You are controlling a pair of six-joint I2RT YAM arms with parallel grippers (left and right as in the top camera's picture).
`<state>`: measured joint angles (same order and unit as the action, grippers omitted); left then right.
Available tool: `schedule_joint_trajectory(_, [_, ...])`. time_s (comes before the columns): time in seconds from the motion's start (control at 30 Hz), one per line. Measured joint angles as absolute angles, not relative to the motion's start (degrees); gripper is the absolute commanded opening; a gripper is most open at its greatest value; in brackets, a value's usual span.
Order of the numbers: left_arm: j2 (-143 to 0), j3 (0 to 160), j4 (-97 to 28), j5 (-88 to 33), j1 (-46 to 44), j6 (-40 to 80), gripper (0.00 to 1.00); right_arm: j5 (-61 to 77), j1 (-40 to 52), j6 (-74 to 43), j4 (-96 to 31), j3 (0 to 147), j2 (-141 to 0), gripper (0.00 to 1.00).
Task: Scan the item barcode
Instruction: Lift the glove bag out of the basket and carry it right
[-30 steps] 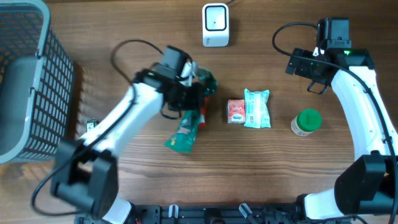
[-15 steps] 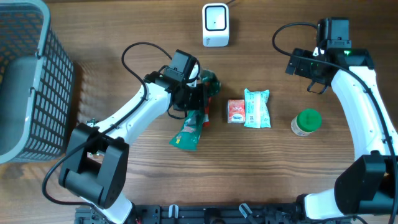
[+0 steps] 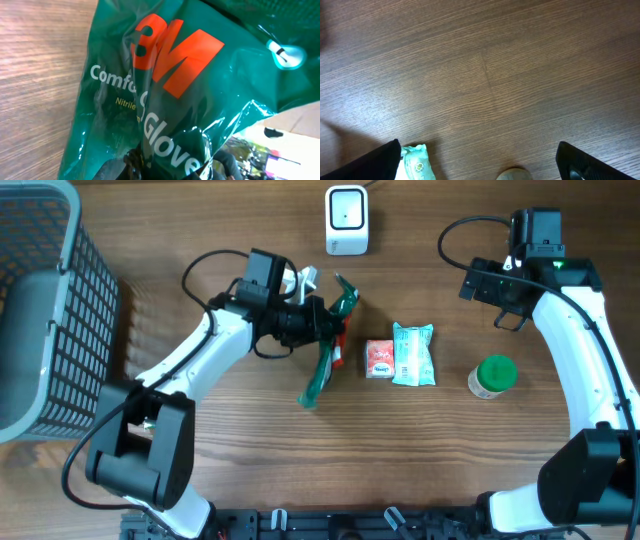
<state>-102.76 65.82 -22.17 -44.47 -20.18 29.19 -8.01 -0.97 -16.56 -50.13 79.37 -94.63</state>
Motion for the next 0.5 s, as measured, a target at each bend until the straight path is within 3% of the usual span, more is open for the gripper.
schedule_joint_trajectory(0.2, [-102.76, 58.94, -9.82, -49.43, -20.18, 32.77, 0.04, -8.01, -0.97, -16.56, -50.13, 79.37, -94.63, 1.00])
schedule_joint_trajectory(0.4, [-102.76, 57.04, -6.76, -49.36, -20.08, 36.49, 0.04, -8.01, -0.97, -16.56, -50.13, 79.37, -94.63, 0.99])
schedule_joint_trajectory(0.5, [-102.76, 56.62, -6.81, -48.86, -20.08, 37.17, 0.12, -8.01, -0.97, -16.56, -50.13, 79.37, -94.63, 1.00])
